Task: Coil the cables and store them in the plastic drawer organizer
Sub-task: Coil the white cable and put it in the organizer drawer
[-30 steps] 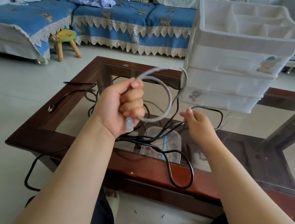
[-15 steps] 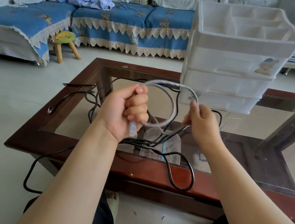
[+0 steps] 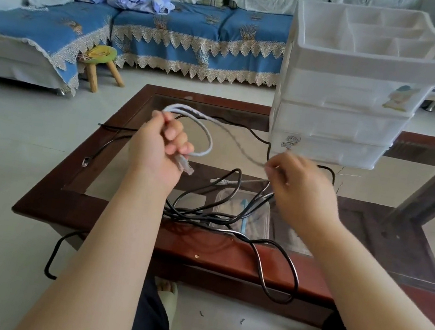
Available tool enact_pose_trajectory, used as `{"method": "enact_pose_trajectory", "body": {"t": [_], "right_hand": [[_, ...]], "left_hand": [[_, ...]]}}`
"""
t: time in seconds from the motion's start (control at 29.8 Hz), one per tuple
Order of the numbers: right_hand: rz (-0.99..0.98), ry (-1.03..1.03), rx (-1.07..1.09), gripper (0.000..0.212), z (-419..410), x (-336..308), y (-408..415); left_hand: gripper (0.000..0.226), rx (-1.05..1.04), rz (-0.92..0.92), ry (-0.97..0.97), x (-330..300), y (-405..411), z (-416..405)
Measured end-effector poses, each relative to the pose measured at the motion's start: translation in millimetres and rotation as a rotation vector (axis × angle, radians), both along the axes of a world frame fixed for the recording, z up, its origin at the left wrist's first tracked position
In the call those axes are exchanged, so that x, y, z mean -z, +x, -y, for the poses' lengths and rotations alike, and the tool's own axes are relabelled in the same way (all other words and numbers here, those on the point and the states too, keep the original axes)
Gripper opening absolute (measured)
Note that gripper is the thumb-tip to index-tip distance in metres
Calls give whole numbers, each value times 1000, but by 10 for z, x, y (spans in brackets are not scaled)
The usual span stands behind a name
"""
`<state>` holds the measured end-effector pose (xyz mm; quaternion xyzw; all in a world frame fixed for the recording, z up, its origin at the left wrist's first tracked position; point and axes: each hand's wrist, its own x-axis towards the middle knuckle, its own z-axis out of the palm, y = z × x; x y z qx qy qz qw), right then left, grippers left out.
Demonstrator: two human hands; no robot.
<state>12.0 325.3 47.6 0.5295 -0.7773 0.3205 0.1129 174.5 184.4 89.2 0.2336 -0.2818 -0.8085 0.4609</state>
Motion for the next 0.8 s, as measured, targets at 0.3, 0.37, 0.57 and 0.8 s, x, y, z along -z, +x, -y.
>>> {"method": "enact_pose_trajectory", "body": {"t": [0.3, 0.37, 0.57, 0.8], "right_hand": [[-409, -35, -260, 30, -38, 44, 395], [-356, -99, -304, 30, -52, 10, 369], [-80, -254, -235, 40, -82, -77, 254], [259, -225, -264, 30, -88, -156, -165]], "left_hand": [[37, 270, 909, -707, 70, -167, -370], [37, 327, 968, -775, 93, -186, -393], [39, 579, 723, -618, 123, -227, -432], [36, 863, 367, -324, 80, -285, -519]]}}
